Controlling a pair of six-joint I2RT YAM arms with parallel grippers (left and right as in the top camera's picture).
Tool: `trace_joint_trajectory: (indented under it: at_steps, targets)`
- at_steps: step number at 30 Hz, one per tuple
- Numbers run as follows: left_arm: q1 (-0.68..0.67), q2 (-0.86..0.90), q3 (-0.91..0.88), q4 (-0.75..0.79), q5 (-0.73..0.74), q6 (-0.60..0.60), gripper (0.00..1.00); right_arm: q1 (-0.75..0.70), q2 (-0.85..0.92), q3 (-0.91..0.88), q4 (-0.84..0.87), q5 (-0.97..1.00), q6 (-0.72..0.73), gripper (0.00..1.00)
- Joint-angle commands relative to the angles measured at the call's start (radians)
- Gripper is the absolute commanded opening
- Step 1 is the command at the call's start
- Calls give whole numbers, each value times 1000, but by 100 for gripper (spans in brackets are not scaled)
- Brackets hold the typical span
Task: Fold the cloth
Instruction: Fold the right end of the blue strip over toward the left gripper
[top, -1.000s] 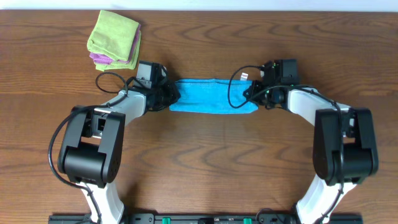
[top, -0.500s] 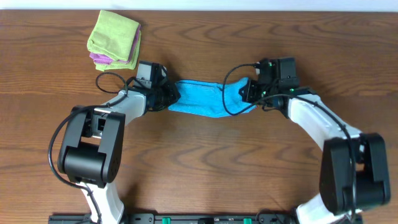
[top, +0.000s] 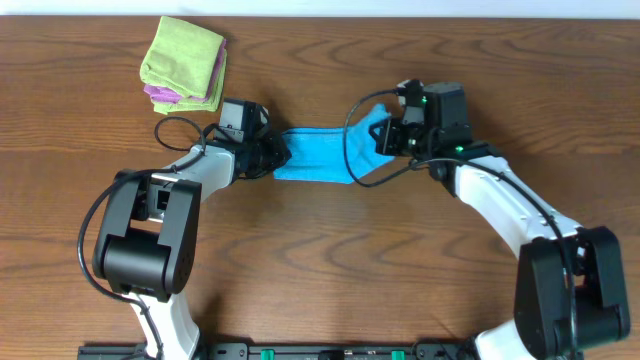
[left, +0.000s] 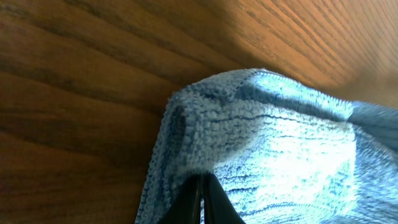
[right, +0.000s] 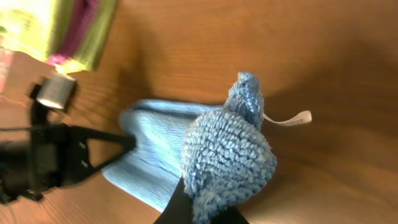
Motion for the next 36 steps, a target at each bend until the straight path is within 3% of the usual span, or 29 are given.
trace_joint_trajectory:
  at_steps: [1,10,18,36]
  targets:
    - [0,16,16,-11,5,-8,6,29,-16,10,27,25,35,1]
    - [-1,16,17,11,5,-34,6,57,60,120,14,54,16,1]
    - [2,16,17,15,4,-34,6,129,196,295,-122,56,-61,1]
    - [2,13,17,15,11,-29,6,269,230,299,-107,115,-71,1]
